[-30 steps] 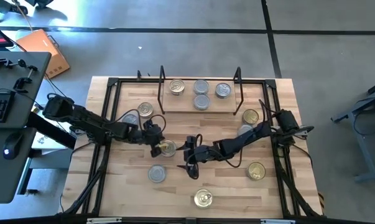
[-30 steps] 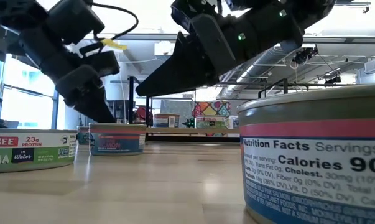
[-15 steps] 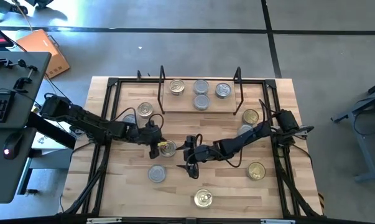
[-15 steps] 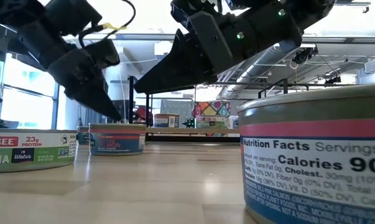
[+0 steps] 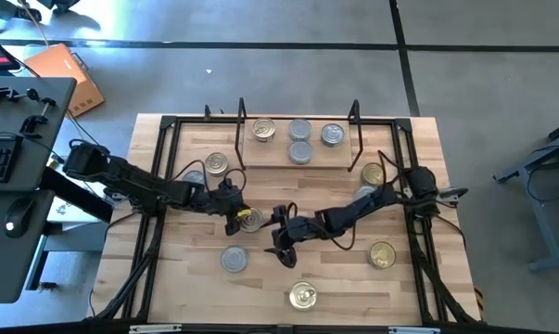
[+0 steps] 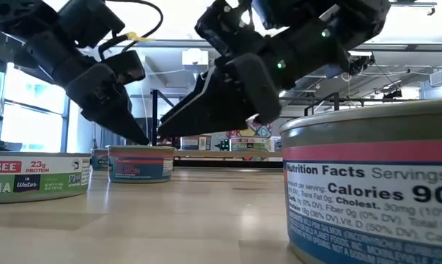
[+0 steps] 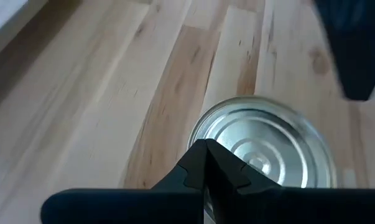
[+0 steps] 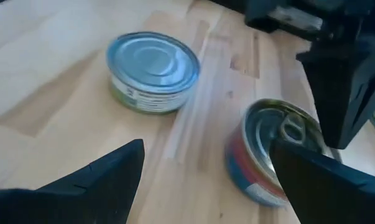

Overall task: Stack canned seafood by type on shelf
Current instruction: Put the blue-pink tuna can on the shelf aligned with the other blue-pink tuna can

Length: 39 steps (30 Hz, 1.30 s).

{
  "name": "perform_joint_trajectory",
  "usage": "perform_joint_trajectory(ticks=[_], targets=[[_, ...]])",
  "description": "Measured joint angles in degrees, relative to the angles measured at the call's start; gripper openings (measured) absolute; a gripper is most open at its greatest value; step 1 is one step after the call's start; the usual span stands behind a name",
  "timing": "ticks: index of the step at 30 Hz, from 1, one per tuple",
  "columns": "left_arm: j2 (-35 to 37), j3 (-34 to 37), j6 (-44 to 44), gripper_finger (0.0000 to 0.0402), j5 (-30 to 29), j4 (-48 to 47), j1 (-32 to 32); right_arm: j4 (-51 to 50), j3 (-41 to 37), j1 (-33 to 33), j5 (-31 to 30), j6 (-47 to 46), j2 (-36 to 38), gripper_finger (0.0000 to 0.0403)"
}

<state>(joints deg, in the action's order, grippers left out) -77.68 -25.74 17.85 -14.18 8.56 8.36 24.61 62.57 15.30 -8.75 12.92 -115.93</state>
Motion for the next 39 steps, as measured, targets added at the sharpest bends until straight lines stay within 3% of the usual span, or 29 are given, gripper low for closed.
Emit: perform_joint_trajectory(ticks=[14, 32, 39], targets=[[-3.58, -0.22, -1.54, 0.0, -1.98, 0.72, -0.54, -0.93, 2.66, -0.29, -0.17, 2.5, -1.7, 0.0339], [-0.68, -0.15, -2.38, 0.0, -1.89, -0.96, -1.82, -4.6, 4.76, -0.31, -3.2, 3.9, -2.48, 0.0339], [-1.45, 2.47, -1.95, 0.0, -1.48, 4.14, -2.73, -4.65, 4.76, -0.31, -2.98, 3.66, -2.48, 0.0339]])
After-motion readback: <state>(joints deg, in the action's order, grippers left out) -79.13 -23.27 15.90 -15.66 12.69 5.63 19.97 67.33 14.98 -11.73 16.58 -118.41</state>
